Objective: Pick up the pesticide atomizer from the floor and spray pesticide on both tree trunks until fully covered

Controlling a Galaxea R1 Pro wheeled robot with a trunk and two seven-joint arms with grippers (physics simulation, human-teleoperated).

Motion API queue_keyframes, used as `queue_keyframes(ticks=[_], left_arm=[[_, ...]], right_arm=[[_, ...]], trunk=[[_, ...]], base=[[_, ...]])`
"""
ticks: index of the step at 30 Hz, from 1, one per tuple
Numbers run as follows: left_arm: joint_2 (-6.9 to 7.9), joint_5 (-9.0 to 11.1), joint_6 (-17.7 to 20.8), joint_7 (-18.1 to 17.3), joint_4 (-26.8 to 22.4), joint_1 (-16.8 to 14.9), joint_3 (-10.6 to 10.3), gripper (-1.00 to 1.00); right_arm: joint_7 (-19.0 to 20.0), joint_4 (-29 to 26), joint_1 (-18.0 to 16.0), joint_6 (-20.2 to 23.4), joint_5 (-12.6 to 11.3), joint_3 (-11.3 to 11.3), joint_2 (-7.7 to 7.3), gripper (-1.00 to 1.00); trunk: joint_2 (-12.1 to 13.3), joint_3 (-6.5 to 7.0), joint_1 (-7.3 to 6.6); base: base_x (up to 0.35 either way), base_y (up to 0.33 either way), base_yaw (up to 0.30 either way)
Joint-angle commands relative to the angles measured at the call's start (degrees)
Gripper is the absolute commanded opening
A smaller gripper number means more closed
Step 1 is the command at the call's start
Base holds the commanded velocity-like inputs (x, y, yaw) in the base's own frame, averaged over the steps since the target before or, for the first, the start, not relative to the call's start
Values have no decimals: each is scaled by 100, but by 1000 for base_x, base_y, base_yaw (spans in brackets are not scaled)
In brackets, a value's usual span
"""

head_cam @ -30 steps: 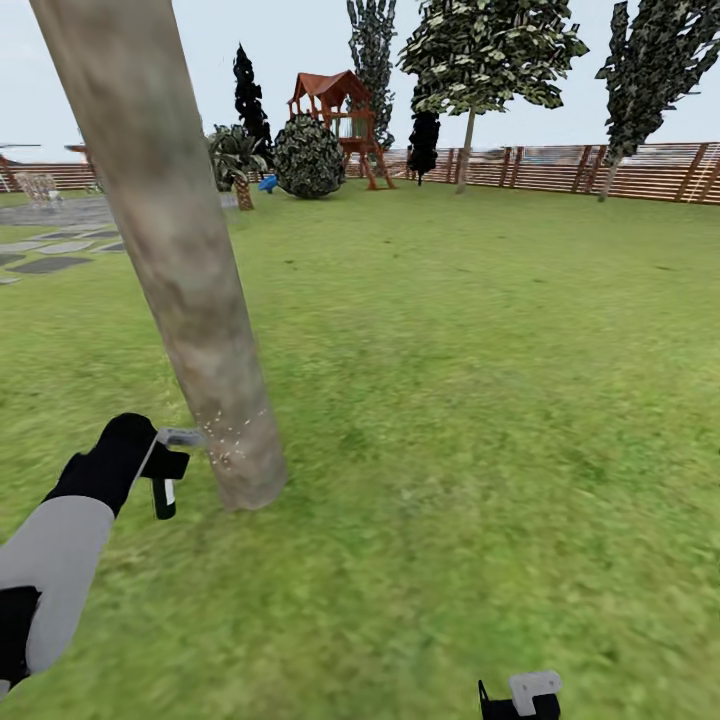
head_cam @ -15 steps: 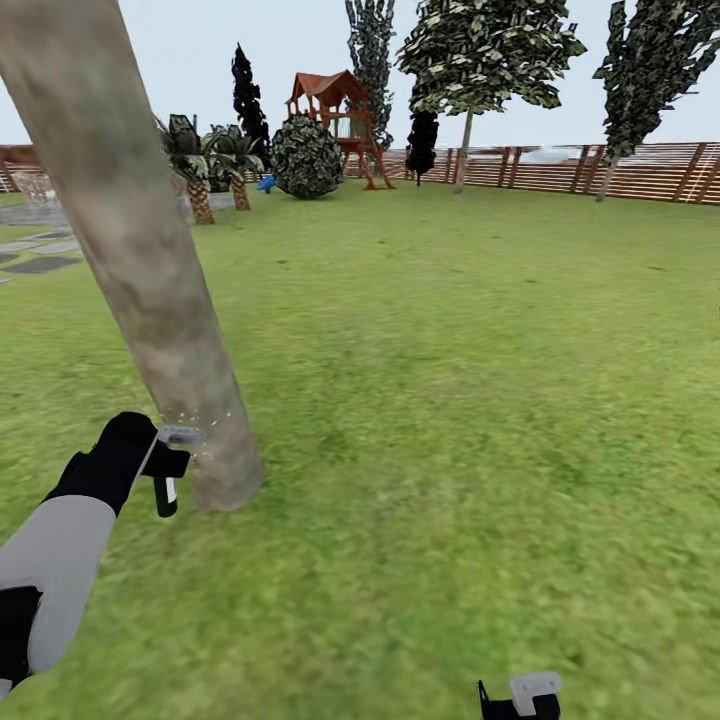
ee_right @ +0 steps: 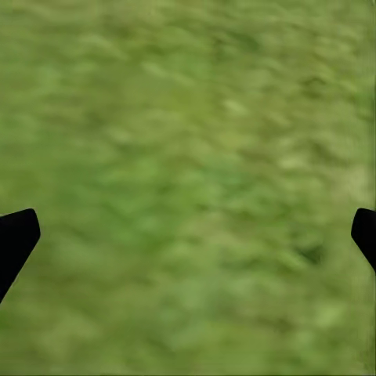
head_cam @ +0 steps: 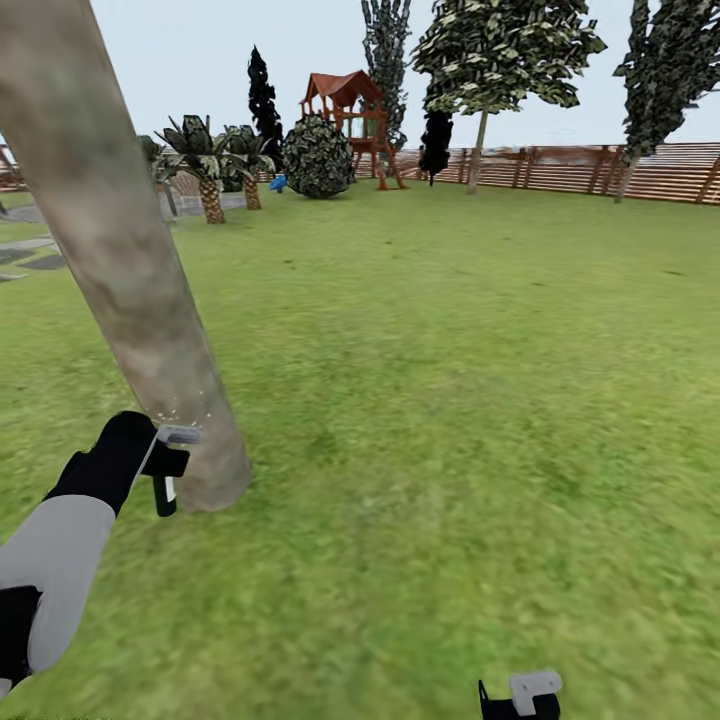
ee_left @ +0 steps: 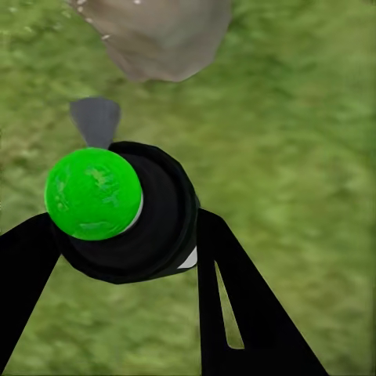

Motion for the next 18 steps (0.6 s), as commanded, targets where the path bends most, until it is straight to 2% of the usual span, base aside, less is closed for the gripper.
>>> queue_keyframes(ticks=[1, 6, 18], left_arm=[[-2, -62, 15, -52, -5, -5, 17, -100], [-1, -62, 24, -48, -5, -5, 21, -100], [-1, -57, 25, -49, 4, -5, 25, -100]], right_arm=[[-37, 0, -1, -5, -10, 48, -1, 100], [-30, 0, -1, -5, -10, 48, -1, 100], [-28, 4, -1, -5, -10, 48, -1, 100]], trunk=[[-2, -5, 1], [-2, -5, 1], [-2, -5, 1]], base=[[223, -208, 275], [231, -199, 248], [67, -267, 12]])
